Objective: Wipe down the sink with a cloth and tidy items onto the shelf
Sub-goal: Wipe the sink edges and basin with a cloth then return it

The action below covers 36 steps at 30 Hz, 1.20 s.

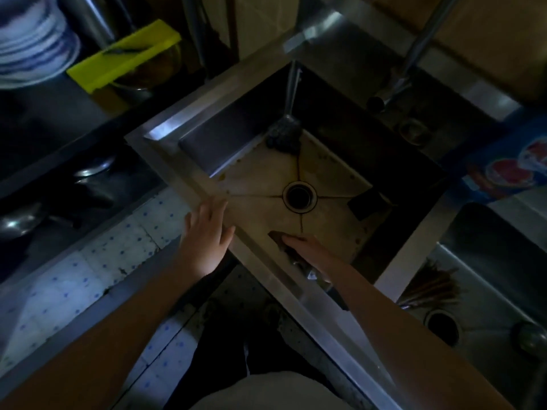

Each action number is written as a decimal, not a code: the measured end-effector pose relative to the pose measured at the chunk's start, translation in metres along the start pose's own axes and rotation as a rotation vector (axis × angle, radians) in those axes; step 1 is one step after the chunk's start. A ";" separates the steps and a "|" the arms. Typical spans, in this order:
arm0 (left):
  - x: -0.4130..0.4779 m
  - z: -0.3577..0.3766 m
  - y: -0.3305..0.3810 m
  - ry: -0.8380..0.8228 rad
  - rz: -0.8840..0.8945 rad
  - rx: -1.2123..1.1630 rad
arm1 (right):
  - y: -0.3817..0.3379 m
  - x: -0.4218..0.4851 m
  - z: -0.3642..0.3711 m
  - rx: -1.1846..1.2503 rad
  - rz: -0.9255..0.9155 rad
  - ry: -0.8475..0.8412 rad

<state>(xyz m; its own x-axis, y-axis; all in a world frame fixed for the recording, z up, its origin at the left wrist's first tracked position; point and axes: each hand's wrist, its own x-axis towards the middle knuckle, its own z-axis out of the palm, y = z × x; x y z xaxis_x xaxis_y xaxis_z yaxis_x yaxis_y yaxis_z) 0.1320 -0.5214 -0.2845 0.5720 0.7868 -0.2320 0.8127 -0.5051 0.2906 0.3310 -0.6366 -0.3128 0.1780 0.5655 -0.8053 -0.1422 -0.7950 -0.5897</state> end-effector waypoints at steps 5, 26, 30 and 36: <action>0.000 -0.008 -0.004 0.066 -0.006 0.034 | -0.037 0.026 0.019 -0.030 -0.016 -0.076; 0.034 -0.013 -0.003 0.023 -0.032 0.041 | 0.020 0.002 -0.013 -0.075 -0.039 -0.028; 0.035 -0.016 -0.010 0.031 -0.055 0.046 | 0.005 0.019 0.001 -0.028 -0.080 -0.036; 0.034 -0.023 -0.027 0.099 -0.048 0.063 | -0.047 0.056 0.034 -0.040 -0.011 -0.018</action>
<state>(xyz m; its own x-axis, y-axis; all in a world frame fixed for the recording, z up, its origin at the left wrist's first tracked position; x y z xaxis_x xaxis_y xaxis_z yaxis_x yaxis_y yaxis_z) 0.1269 -0.4723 -0.2791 0.5212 0.8400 -0.1508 0.8459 -0.4851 0.2216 0.3149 -0.5597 -0.3321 0.1617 0.5782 -0.7997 -0.1010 -0.7964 -0.5962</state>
